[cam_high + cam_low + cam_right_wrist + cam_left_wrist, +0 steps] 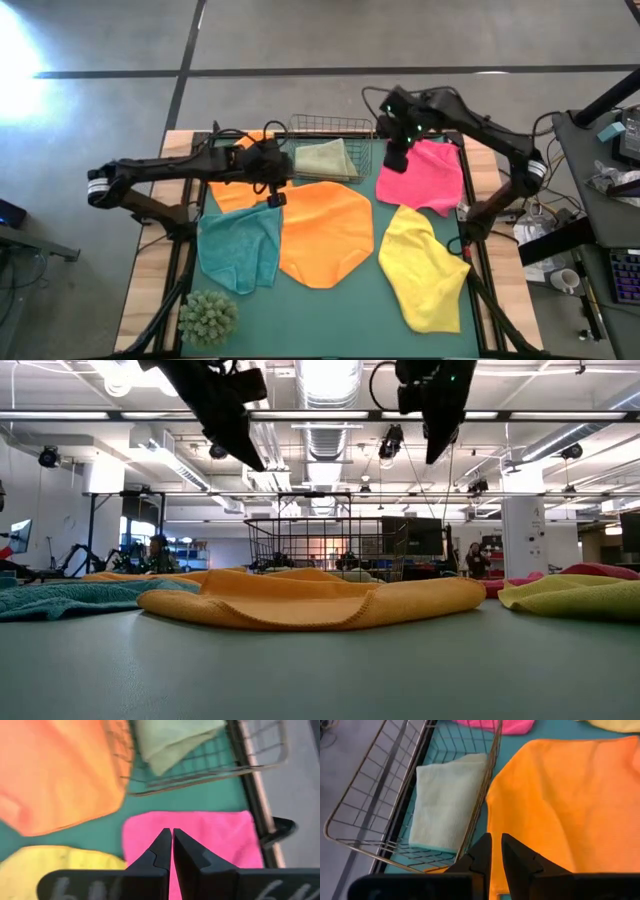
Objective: Fold microfiber towels
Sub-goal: Fold the orange microfiber cloth
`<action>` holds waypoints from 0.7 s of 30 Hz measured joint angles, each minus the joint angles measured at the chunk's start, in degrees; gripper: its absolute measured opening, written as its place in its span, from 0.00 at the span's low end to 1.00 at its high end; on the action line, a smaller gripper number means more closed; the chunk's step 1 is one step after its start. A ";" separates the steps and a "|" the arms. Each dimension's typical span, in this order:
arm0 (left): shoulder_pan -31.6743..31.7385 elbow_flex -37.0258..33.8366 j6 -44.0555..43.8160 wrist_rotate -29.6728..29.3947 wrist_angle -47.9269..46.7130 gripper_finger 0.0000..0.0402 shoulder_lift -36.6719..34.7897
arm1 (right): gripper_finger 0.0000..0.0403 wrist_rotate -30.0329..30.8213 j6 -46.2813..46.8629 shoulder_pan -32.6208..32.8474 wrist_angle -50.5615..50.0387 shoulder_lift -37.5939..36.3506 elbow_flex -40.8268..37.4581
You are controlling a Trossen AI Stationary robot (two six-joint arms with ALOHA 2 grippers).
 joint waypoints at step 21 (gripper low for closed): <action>-8.98 -0.96 -10.02 8.30 -10.11 0.39 0.18 | 0.02 3.80 28.20 31.26 15.26 -9.13 -16.24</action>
